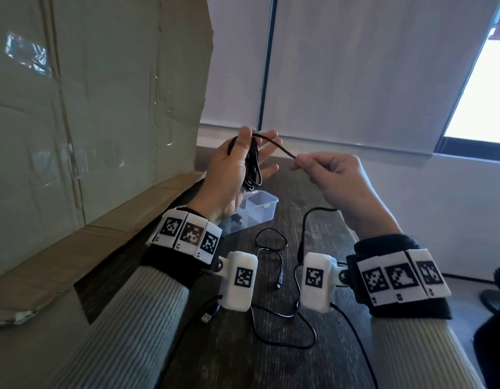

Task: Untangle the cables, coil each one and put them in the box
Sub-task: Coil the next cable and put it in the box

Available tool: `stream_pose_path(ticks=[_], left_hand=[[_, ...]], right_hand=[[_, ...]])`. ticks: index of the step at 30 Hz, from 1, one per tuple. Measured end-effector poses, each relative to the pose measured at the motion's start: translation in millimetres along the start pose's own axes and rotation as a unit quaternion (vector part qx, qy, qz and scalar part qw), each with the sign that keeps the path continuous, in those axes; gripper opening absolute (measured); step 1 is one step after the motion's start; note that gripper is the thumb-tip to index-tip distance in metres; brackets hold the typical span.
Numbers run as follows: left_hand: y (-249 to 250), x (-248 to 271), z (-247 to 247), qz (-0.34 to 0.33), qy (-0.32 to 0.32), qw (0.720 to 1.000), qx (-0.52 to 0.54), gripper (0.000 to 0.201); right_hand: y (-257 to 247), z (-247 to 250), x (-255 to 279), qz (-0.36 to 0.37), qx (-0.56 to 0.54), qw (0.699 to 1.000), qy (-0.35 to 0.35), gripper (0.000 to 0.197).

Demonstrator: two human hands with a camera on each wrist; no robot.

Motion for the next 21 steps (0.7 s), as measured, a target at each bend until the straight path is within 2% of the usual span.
stream_pose_path(ticks=[3, 6, 8, 12, 16, 18, 21], left_hand=[[3, -1, 0, -0.002, 0.026, 0.998, 0.061, 0.038], [5, -3, 6, -0.001, 0.061, 0.988, 0.144, 0.03], [4, -4, 11, 0.006, 0.086, 0.986, 0.142, 0.027], [1, -4, 20, 0.002, 0.15, 0.988, 0.02, 0.03], [-1, -2, 29, -0.021, 0.16, 0.975, -0.153, 0.046], [-2, -1, 33, -0.049, 0.147, 0.95, -0.271, 0.056], [-5, 0, 29, -0.071, 0.11, 0.891, -0.434, 0.07]], right_hand=[[3, -12, 3, -0.028, 0.025, 0.998, -0.059, 0.019], [9, -24, 9, -0.077, 0.037, 0.984, -0.154, 0.023], [12, -30, 13, -0.092, 0.053, 0.973, -0.205, 0.024], [18, -36, 17, -0.124, 0.085, 0.951, -0.271, 0.022], [19, -30, 16, -0.136, 0.127, 0.941, -0.282, 0.016], [21, -22, 13, -0.142, 0.129, 0.946, -0.261, 0.01], [13, -15, 11, -0.116, 0.109, 0.958, -0.238, 0.014]])
Point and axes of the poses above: each hand's wrist, its own x-axis away from the middle knuckle, its own z-axis out of the back of the hand, y = z × x, the point moved 4 cm from there along -x, towards the middle knuckle, and after that the axes turned 10 degrees about -x, right-handed, at the moved point
